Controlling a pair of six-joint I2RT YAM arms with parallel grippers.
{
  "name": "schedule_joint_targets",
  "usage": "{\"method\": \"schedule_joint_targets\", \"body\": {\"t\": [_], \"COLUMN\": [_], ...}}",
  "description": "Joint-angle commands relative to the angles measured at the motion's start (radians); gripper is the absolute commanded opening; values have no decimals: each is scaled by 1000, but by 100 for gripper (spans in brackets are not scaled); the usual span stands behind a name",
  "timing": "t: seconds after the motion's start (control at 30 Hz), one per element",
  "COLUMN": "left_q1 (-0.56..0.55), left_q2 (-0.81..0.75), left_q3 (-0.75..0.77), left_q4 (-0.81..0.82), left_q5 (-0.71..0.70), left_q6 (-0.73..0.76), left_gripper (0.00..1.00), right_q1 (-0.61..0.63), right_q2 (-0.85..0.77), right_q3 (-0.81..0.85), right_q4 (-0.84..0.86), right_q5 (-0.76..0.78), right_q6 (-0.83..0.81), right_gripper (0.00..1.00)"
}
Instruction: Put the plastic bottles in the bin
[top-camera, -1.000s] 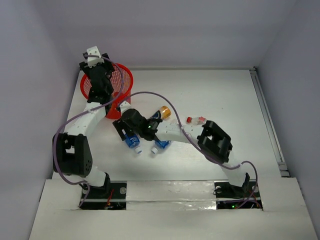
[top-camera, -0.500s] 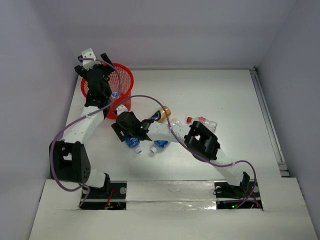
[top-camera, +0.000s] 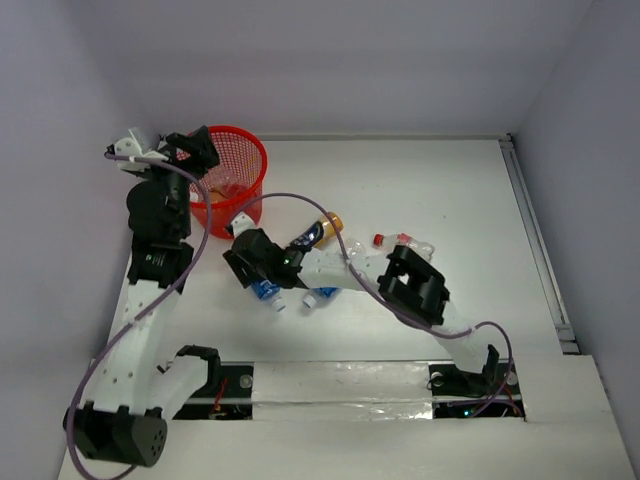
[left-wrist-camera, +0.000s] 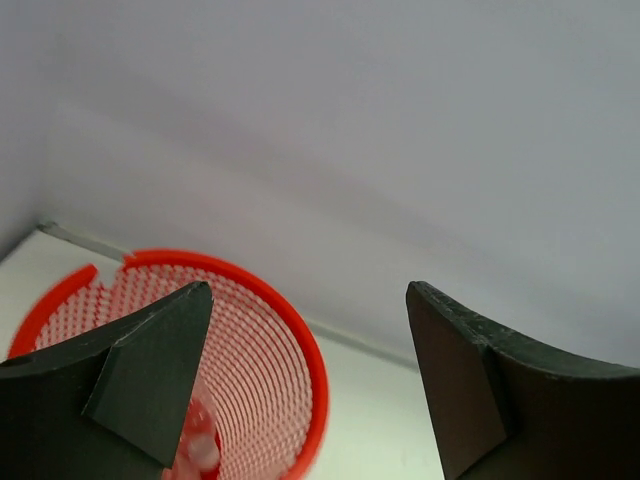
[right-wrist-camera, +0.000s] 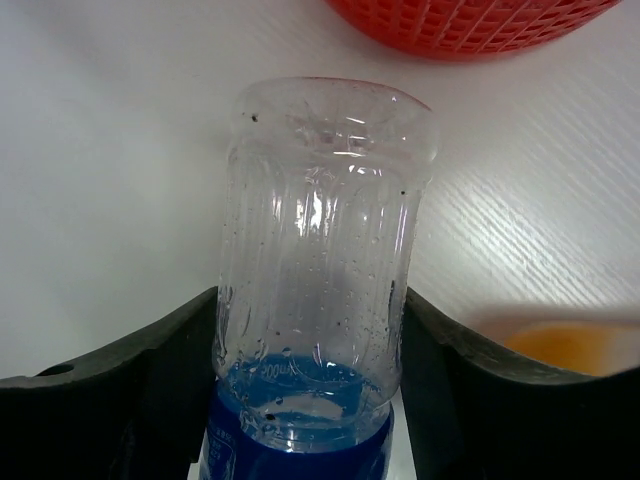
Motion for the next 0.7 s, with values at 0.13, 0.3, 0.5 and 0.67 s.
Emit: {"method": "schedule_joint_targets", "body": {"t": [0.13,0.3,0.5,0.67], "left_q1": [-1,-1,-1,-44], "left_q2": [-297,-471,-590,-629], "left_q3": [25,4,-8,-40], "left_q4": [-331,-432,-489,-505], "left_q5": [263,315,334,334], "left_q6": [-59,-67,-80,-79], "left_gripper": [75,71,66,66], "right_q1": [28,28,-28,-99], "right_q2": [-409,-537,-471,-292], "right_q3": [-169,-160,30,324], "right_q4": [194,229,300,375], "right_q5": [-72,-34,57,82], "right_q6": [38,23,-21,-11], "right_gripper": [47,46,43,42]}}
